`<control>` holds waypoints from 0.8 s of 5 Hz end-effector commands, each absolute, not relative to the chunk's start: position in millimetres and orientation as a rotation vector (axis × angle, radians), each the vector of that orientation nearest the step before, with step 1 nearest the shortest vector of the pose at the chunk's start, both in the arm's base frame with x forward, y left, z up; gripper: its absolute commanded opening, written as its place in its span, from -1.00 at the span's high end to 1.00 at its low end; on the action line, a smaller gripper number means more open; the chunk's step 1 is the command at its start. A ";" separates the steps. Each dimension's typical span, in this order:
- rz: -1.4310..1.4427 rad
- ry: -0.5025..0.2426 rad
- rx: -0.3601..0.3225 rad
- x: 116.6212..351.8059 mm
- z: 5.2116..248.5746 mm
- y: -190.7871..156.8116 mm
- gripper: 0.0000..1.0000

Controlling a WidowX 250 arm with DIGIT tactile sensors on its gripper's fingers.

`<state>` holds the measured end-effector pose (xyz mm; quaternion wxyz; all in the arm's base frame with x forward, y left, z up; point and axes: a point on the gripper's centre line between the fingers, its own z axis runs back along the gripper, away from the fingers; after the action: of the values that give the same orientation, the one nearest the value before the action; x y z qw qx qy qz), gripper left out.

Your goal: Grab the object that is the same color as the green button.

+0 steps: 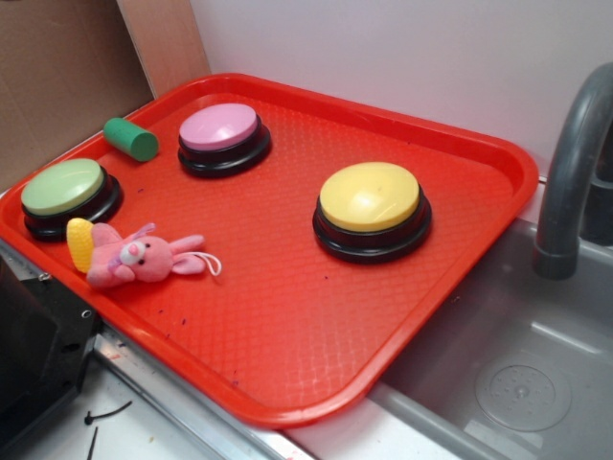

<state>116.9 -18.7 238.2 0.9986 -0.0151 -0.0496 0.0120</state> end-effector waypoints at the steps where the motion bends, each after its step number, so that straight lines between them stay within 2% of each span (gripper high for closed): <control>1: 0.403 -0.136 -0.026 134.9 223.1 14.7 -1.00; 2: 0.652 -0.145 -0.012 139.9 205.5 40.7 -1.00; 4: 1.150 -0.224 0.022 162.6 159.9 96.3 -1.00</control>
<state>169.6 90.6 154.7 0.8408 0.0155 -0.0914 0.5333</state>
